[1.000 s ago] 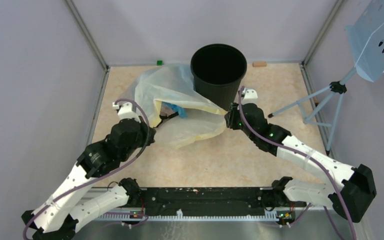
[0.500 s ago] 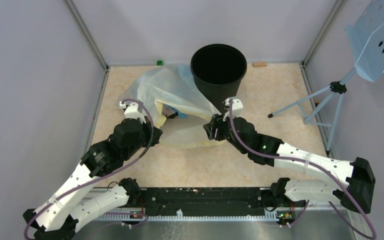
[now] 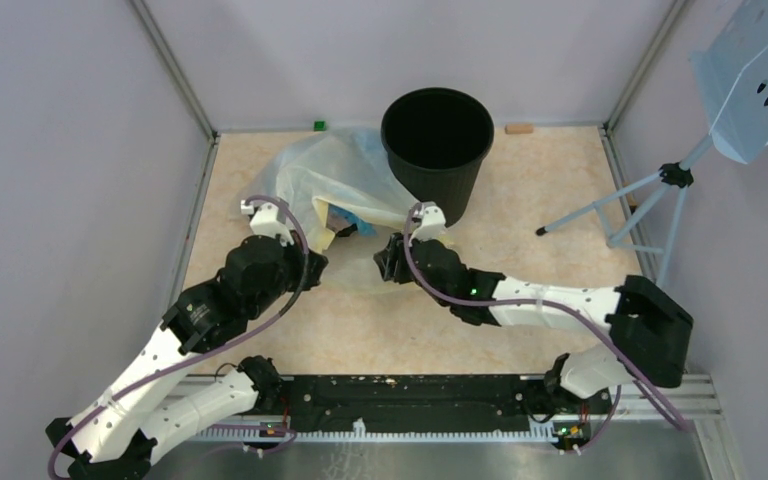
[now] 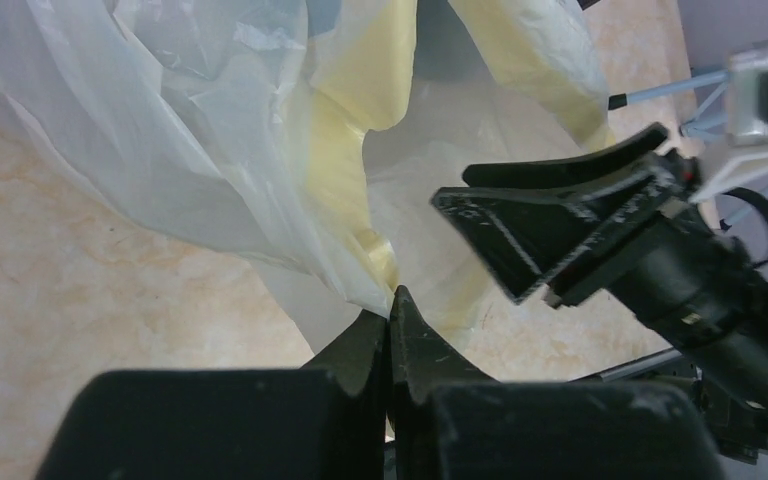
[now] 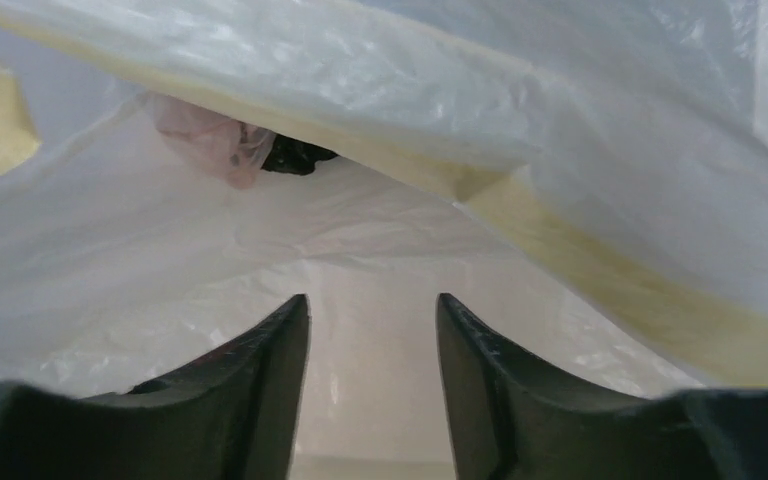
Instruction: Put the trash bags into the trash bin
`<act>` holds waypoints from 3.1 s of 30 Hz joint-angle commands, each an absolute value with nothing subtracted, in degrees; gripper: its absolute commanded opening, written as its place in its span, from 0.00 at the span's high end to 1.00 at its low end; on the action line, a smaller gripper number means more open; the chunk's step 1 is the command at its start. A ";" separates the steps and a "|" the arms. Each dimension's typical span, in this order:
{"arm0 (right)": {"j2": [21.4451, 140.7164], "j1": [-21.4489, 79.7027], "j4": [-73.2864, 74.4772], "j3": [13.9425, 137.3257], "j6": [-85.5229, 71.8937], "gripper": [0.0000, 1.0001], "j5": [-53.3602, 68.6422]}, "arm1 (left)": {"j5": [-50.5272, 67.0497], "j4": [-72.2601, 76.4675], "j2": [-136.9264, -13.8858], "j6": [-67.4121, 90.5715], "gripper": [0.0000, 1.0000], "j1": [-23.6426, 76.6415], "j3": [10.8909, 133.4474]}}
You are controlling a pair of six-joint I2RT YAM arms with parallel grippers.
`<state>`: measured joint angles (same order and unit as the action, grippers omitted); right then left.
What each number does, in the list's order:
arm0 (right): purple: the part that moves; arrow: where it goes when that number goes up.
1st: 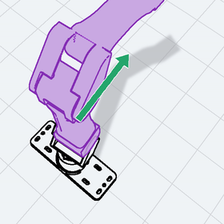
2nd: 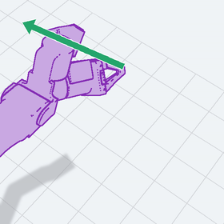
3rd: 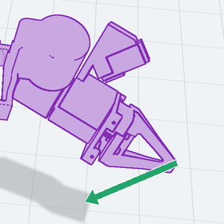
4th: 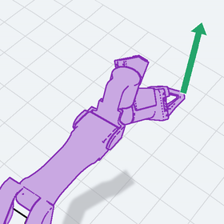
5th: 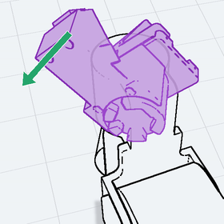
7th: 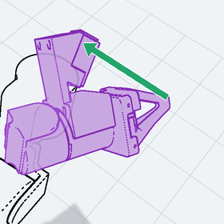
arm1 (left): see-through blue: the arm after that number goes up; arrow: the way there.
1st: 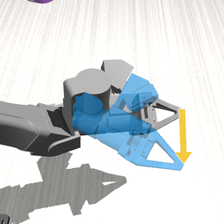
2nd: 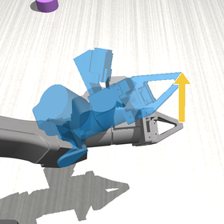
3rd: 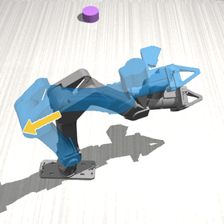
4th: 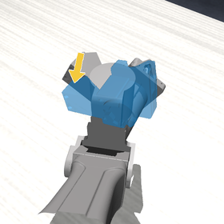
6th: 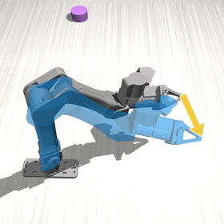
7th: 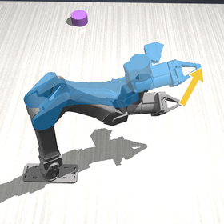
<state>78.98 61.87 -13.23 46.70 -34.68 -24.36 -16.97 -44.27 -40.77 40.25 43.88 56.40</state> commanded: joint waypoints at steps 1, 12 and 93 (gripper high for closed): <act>85.63 62.21 -21.51 50.80 -37.59 0.42 -28.46 | -16.13 -40.36 -41.27 38.34 0.98 44.02 57.25; 102.39 54.01 -22.88 65.37 -36.81 0.26 -21.96 | -19.12 -39.69 -41.61 35.91 0.98 43.95 55.15; 47.78 52.28 28.95 50.30 -32.52 0.76 -3.73 | -11.93 -25.18 -79.87 25.80 0.67 2.28 72.69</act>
<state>47.31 52.42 29.12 49.91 -33.80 -2.22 -17.17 -22.48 -85.60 29.50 2.35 71.48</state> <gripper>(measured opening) 0.126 0.242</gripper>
